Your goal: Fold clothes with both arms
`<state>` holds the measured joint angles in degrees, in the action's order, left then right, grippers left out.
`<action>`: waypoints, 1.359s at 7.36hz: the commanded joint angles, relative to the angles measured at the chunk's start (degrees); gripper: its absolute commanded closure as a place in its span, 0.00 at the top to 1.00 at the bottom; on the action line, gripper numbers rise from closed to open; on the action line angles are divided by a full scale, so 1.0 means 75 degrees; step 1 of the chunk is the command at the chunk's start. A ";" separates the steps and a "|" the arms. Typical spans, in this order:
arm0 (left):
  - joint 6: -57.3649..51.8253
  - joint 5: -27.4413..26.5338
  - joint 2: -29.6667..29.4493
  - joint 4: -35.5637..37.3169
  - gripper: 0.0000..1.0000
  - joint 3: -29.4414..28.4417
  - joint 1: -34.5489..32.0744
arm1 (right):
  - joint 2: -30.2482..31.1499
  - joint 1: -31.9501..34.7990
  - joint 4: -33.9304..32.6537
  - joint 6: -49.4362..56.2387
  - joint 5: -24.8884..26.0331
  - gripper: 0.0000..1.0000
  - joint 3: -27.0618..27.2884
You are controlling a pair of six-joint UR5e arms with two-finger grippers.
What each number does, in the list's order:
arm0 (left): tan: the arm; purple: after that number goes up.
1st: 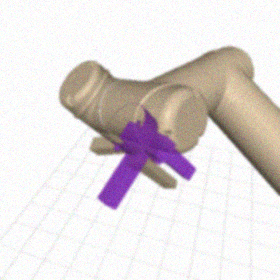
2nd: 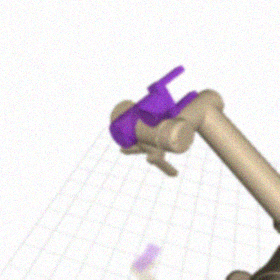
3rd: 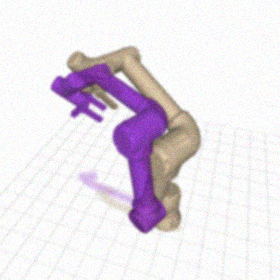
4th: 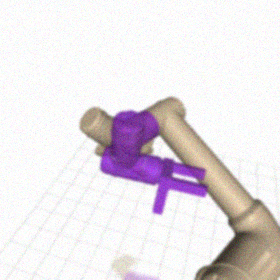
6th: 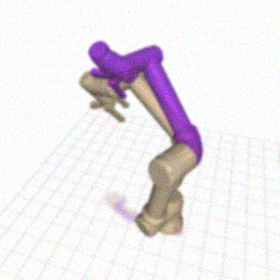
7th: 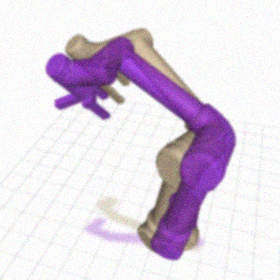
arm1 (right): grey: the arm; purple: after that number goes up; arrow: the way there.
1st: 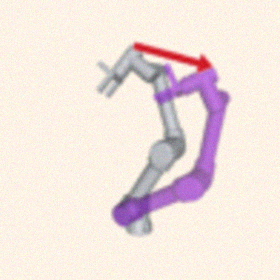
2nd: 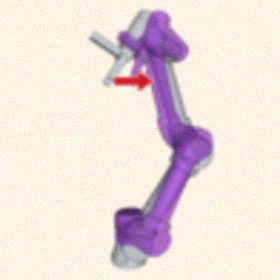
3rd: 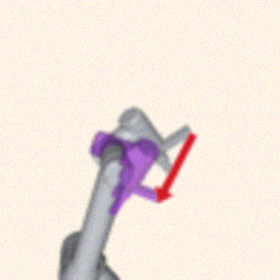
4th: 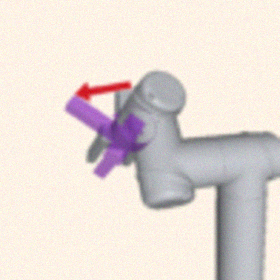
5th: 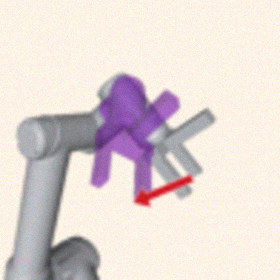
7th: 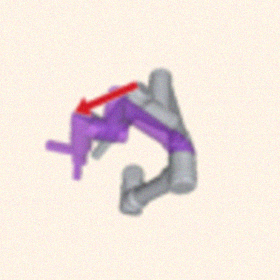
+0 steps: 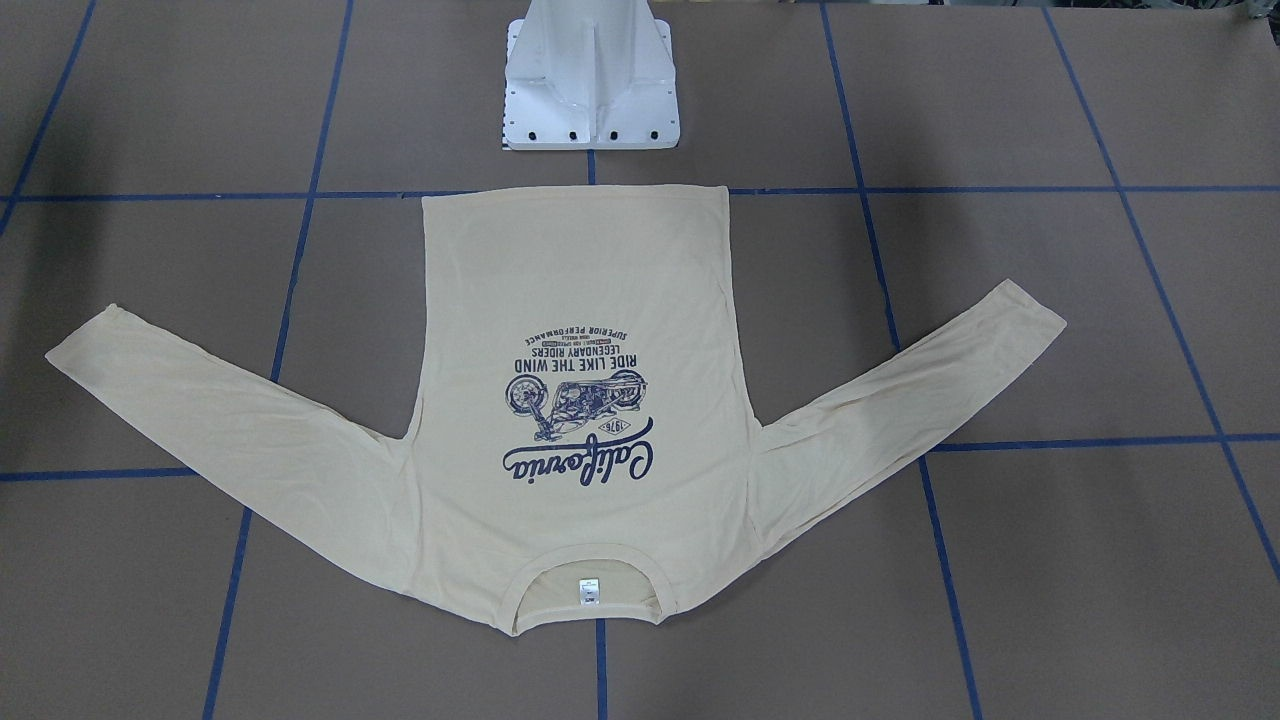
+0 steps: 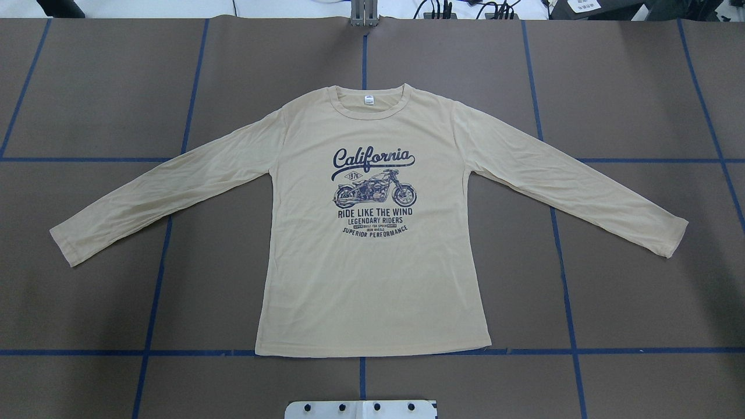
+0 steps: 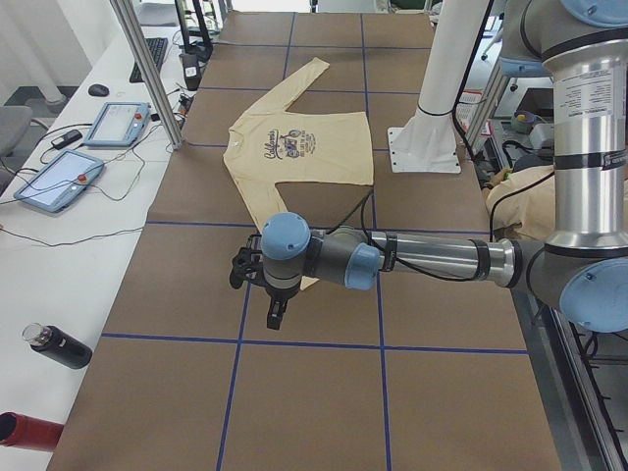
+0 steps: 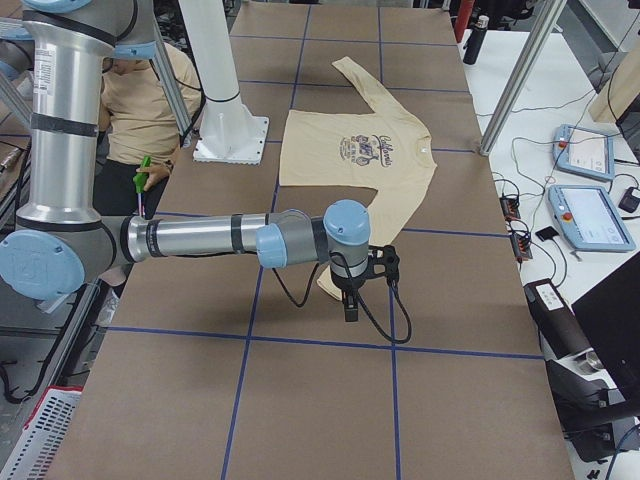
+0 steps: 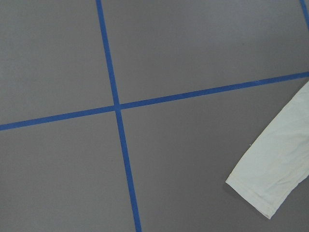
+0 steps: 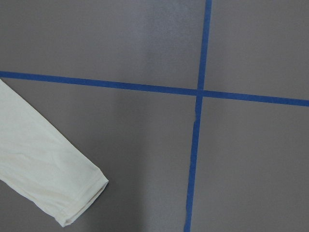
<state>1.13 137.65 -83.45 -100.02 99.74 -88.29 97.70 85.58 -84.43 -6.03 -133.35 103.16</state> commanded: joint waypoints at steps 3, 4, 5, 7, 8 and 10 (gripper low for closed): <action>0.0365 -0.0425 -0.0171 -0.0129 1.00 0.0434 -0.0040 | -0.0111 0.0004 -0.0701 -0.0005 0.0026 1.00 -0.0044; 0.0354 -0.0424 -0.0159 -0.0176 1.00 0.0377 -0.0040 | -0.0217 0.0004 -0.1345 0.0135 0.0037 1.00 -0.0021; 0.0365 -0.0413 -0.0182 -0.0188 1.00 0.0423 -0.0028 | -0.0160 0.0004 -0.1375 0.0124 0.0014 1.00 0.0072; 0.0330 -0.0354 -0.0182 -0.0188 1.00 0.0306 -0.0017 | -0.0160 -0.0229 -0.1293 0.0077 -0.0102 1.00 -0.0078; 0.0318 -0.0087 -0.0182 -0.0188 1.00 0.0329 -0.0016 | -0.0171 -0.0880 -0.1038 -0.0015 -0.0208 1.00 -0.0091; 0.0330 0.0267 -0.0194 -0.0595 1.00 0.0201 0.0030 | -0.0241 -0.1458 0.0571 -0.1052 -0.0431 1.00 -0.0836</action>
<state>3.55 138.39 -84.90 -102.55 101.80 -88.23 96.26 77.87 -88.10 -8.96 -135.63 100.45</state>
